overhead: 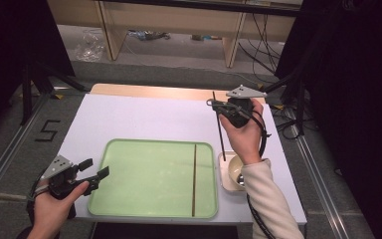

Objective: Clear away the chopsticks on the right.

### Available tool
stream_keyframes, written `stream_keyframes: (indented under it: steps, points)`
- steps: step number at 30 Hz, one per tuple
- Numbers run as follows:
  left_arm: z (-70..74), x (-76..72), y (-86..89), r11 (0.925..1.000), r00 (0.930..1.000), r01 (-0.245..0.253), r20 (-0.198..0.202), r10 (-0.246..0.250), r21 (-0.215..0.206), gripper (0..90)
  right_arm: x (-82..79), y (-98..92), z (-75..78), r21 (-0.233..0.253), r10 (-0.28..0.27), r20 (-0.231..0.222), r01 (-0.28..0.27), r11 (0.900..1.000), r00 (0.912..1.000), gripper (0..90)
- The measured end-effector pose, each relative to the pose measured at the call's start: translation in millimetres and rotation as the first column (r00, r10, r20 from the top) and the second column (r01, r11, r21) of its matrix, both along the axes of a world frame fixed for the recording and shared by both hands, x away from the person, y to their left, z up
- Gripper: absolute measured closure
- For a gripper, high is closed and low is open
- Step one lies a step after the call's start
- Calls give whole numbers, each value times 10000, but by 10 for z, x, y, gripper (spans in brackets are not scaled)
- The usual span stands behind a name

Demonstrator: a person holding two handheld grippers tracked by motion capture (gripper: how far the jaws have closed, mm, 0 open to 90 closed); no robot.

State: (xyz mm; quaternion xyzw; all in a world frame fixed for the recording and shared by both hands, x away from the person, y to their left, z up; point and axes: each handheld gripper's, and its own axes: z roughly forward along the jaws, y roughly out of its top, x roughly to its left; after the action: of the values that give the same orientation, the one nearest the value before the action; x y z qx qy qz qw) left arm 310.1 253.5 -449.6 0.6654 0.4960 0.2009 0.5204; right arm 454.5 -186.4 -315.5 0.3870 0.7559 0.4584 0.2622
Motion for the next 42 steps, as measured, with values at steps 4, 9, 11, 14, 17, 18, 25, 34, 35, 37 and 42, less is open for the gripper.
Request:
stream_keyframes:
  steps: [4,9,11,14,17,18,25,34,35,37,42]
  points:
    - [0,0,0,10000,10000,-3,-3,3,-4,271,3,-4,-4,401,-158,-406,175,9990,9990,876]
    - [0,0,-1,10000,10000,12,-6,-12,3,271,-4,-14,8,1002,-469,-960,566,9934,9943,876]
    - [0,0,0,10000,10000,4,-4,-4,5,271,0,-11,7,1085,-502,-1064,618,9922,9931,876]
    - [0,0,0,10000,10000,-1,6,1,-2,271,-3,-12,10,1075,-579,-1274,718,9916,9902,876]
    - [0,-1,0,10000,10000,4,-1,-4,-2,271,-7,-5,15,1125,-636,-1408,798,9904,9880,876]
    - [1,-1,0,10000,10000,3,1,-3,-8,271,-6,3,12,1255,-582,-1509,775,9891,9868,876]
    - [-1,-3,-4,9999,10000,-69,-43,69,-86,271,-21,5,29,1418,-677,-1852,948,9853,9804,876]
    - [1,-4,-2,9999,10000,-62,-33,62,-83,271,-37,17,42,1427,-991,-2413,1363,9803,9654,876]
    - [3,-2,4,10000,10000,7,25,-7,3,271,-37,17,40,1362,-1080,-2437,1443,9801,9638,876]
    - [2,-2,2,10000,10000,10,19,-10,-24,271,-34,25,31,1501,-994,-2656,1430,9783,9589,876]
    - [4,-3,5,10000,10000,-4,26,4,8,271,-27,34,7,1293,-1262,-3004,1715,9767,9454,876]
